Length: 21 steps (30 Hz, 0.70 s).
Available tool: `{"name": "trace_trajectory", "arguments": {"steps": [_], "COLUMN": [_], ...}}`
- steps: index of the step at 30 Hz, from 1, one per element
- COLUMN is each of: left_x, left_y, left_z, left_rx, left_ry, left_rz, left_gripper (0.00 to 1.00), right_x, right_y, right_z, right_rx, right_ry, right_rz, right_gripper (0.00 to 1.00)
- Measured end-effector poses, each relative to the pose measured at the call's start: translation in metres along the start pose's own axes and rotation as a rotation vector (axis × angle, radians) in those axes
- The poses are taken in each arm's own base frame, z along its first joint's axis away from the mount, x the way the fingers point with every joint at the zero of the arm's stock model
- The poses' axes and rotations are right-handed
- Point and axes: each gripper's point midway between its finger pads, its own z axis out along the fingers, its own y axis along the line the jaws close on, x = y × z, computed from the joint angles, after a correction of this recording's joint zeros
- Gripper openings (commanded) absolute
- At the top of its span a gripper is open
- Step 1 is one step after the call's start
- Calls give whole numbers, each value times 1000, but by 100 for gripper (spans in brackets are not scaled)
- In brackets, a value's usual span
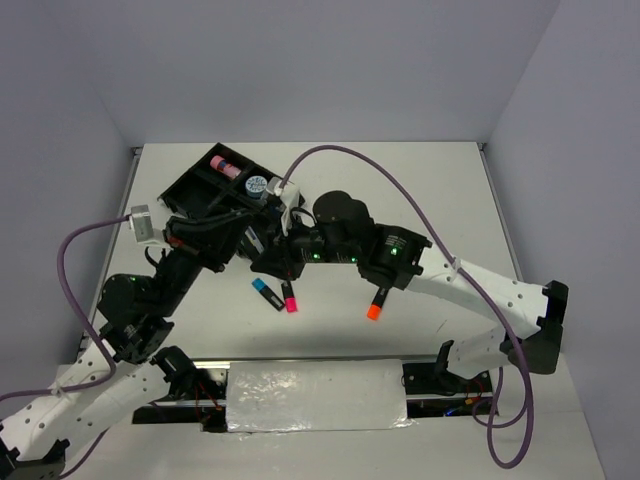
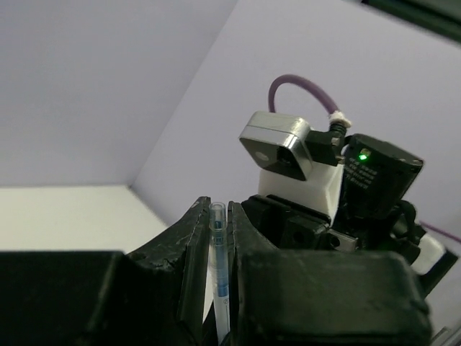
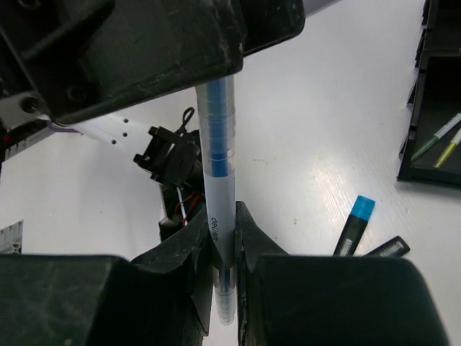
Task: Sort the stationery into containers
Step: Close the pen cap on the pen, then place the pen in the storage box.
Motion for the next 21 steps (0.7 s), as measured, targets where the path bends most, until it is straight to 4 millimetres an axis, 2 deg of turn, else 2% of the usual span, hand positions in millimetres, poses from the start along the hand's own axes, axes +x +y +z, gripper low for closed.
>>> {"name": "trace_trajectory", "arguments": {"steps": [2, 3, 6, 7, 11, 13, 14, 15, 16, 18, 19, 20, 21], "left_x": [8, 13, 38, 45, 59, 63, 63, 63, 63, 64, 68, 72, 76], "left_y": [5, 8, 20, 22, 24, 24, 23, 24, 24, 29, 38, 51, 64], "left_z": [-1, -2, -6, -5, -4, -4, -3, -3, -3, -4, -6, -8, -10], "left_rx": [-44, -67, -127, -133, -140, -135, -135, -137, -141, -163, -206, -266, -325], "left_ry": [65, 102, 234, 266, 326, 342, 342, 342, 341, 345, 357, 365, 378], "left_rz": [21, 37, 63, 63, 60, 53, 50, 48, 49, 57, 63, 74, 86], "left_gripper": [30, 41, 40, 34, 33, 10, 3, 0, 0, 0, 0, 0, 0], "right_x": [10, 14, 13, 13, 14, 15, 16, 15, 15, 16, 14, 13, 11], "right_y": [-4, -5, -8, -10, -16, -18, -19, -20, -20, -21, -22, -23, -27], "right_z": [1, 0, 2, 2, 3, 4, 4, 4, 5, 5, 5, 3, 0], "right_rx": [0, 2, 15, 24, 52, 61, 65, 70, 72, 78, 85, 98, 115], "right_ry": [-18, -20, -76, -85, -103, -106, -109, -113, -116, -126, -140, -152, -167], "right_rz": [-1, 0, -9, -10, -8, -6, -6, -5, -5, 6, 18, 30, 36], "right_gripper": [0, 0, 0, 0, 0, 0, 0, 2, 24, 58, 91, 100, 100]}}
